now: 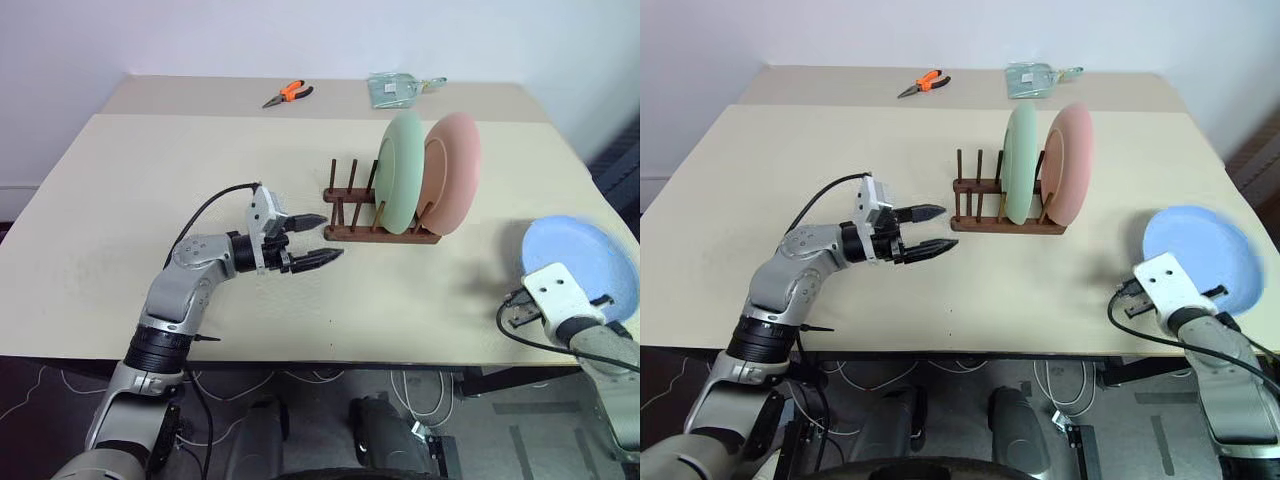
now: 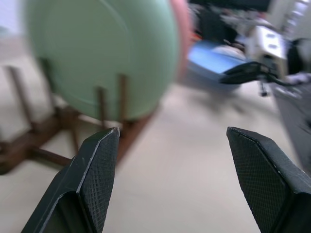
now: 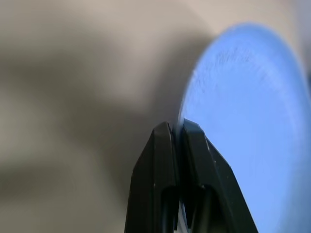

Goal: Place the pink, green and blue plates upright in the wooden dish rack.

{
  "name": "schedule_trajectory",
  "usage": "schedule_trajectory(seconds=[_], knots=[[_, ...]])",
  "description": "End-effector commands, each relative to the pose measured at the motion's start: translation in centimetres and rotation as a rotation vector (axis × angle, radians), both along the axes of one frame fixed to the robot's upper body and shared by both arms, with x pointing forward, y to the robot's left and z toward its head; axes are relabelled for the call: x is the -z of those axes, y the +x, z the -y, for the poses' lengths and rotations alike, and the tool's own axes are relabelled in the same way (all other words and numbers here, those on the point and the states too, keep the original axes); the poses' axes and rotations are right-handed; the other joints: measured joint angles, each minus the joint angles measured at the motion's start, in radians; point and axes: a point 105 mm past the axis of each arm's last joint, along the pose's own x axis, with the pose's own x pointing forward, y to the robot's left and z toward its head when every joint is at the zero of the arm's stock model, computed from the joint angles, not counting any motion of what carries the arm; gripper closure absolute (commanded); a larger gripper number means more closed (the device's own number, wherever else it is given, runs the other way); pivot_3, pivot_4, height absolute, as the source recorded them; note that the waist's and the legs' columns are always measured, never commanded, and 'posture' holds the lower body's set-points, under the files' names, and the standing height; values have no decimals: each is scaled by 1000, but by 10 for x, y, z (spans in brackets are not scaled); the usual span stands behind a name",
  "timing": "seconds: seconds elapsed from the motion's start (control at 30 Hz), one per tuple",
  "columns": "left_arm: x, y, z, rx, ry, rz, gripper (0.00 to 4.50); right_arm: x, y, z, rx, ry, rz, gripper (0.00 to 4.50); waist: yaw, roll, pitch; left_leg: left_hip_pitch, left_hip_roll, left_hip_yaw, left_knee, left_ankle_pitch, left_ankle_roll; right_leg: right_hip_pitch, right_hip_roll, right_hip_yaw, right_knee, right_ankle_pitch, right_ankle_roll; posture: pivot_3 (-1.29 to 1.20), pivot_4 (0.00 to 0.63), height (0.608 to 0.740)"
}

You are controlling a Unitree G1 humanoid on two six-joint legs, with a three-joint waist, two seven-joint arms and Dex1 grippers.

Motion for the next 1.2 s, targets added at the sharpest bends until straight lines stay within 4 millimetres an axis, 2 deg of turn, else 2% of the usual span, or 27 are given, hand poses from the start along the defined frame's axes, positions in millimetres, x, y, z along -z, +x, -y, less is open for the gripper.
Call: schedule_trajectory(seconds=[0.03,0.1,0.17,0.23,0.3,0.33,0.4,0.47,0.53,0.6,0.63,0.7,0.87,1.2], knots=[[-2,14,-18,-108,26,79,877,-110,9,-32,-95,-70,427,4473,0,0,0,1,0,-1,-1,0,0,0,1,0,1,0,0,0,150,726],[-1,17,-28,-129,28,69,877,-159,6,-61,-239,86,619,4473,0,0,0,0,1,-2,-2,0,0,-1,3,0,1,0,0,0,150,726],[2,19,-38,-149,42,65,877,-186,-1,-85,-402,297,704,4473,7,-1,0,-1,2,-4,-3,0,0,-1,5,-1,1,0,1,0,150,726],[8,21,-47,-166,72,59,877,-203,-9,-116,-617,561,708,4473,13,-1,0,-2,3,-7,-3,0,0,-1,5,-4,1,2,3,0,150,726],[16,20,-55,-178,98,48,877,-214,-22,-154,-875,823,641,4473,11,-2,0,-2,3,-7,-3,0,0,0,4,-4,1,2,4,0,150,726],[17,20,-56,-180,103,45,877,-216,-27,-164,-950,891,607,4473,12,-2,0,-2,2,-6,-3,0,0,0,2,-4,1,2,4,0,150,726],[19,19,-57,-176,100,34,877,-212,-35,-190,-1115,1134,493,4473,11,-2,0,-3,2,-6,-3,0,0,0,0,-5,1,1,2,0,150,726],[18,17,-57,-172,90,27,877,-206,-37,-209,-1201,1321,377,4473,9,-2,0,-2,2,-6,-2,0,0,1,-1,-5,0,0,0,0,150,726],[18,15,-57,-168,89,23,877,-190,-32,-230,-1210,1428,236,4473,7,-2,0,-2,2,-5,-2,0,0,1,-1,-5,1,0,0,0,150,726],[19,14,-58,-169,92,22,877,-164,-17,-249,-1138,1468,106,4473,5,-2,0,-2,2,-5,-2,0,0,1,0,-5,1,0,0,0,150,726],[18,13,-57,-168,92,23,877,-152,-9,-253,-1090,1463,63,4473,4,-2,0,-2,2,-5,-2,0,0,0,0,-5,1,0,0,0,150,726],[17,11,-56,-169,86,21,877,-143,1,-253,-1049,1465,38,4473,4,-2,0,-2,2,-5,-2,0,0,0,0,-4,1,0,0,0,150,726],[17,7,-55,-165,90,12,877,-134,22,-244,-962,1548,12,4473,5,-1,0,-2,2,-5,-2,0,0,0,0,-4,1,0,0,0,150,726],[16,5,-51,-159,89,10,877,-125,48,-229,-839,1634,4,4473,4,-1,0,-2,2,-5,-2,0,0,-1,1,-4,1,0,0,0,150,726]])
